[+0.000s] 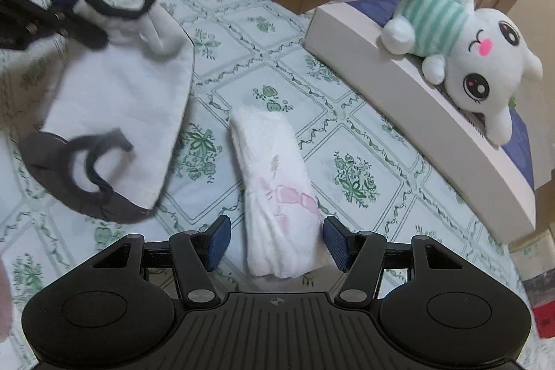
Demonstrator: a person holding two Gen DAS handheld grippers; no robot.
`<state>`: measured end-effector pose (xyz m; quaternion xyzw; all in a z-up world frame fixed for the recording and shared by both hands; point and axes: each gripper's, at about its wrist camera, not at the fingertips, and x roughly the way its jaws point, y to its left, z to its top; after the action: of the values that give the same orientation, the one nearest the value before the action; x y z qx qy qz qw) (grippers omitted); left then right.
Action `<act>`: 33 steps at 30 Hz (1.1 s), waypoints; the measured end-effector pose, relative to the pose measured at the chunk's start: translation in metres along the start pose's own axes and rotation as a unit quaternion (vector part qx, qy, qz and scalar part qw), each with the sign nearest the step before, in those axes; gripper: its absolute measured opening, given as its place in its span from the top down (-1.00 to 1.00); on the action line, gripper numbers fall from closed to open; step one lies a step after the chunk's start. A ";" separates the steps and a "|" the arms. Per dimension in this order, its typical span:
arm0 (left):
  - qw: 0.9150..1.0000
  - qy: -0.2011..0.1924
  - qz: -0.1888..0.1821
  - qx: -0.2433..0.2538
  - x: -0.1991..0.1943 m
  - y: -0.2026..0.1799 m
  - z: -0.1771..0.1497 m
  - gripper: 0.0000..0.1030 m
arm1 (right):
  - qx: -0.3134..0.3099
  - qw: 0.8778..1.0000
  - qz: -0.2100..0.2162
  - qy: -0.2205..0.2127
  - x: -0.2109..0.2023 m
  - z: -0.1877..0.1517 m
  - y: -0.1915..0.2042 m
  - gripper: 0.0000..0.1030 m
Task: Organize soft objects
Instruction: 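Close the right gripper on the folded white pad and lift it, then carry the mask with the left gripper toward the box while the right gripper carries the pad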
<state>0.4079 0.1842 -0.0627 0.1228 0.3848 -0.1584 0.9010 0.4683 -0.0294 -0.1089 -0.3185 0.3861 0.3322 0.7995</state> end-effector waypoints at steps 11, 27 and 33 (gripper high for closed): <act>1.000 -0.008 0.015 -0.026 -0.014 -0.004 -0.003 0.91 | 0.076 0.997 -0.001 -0.016 -0.025 -0.001 -0.008 0.82; 0.992 -0.034 0.110 -0.043 -0.136 -0.031 -0.031 0.91 | 0.221 0.974 0.026 -0.048 -0.143 -0.036 0.045 0.84; 0.989 -0.040 0.131 -0.054 -0.192 -0.052 -0.059 0.91 | 0.270 0.960 0.034 -0.056 -0.181 -0.070 0.074 0.84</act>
<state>0.2244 0.1931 0.0329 0.1173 0.3374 -0.0231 0.9338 0.2947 -0.0922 -0.0125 -0.0579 0.4268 0.2597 0.8643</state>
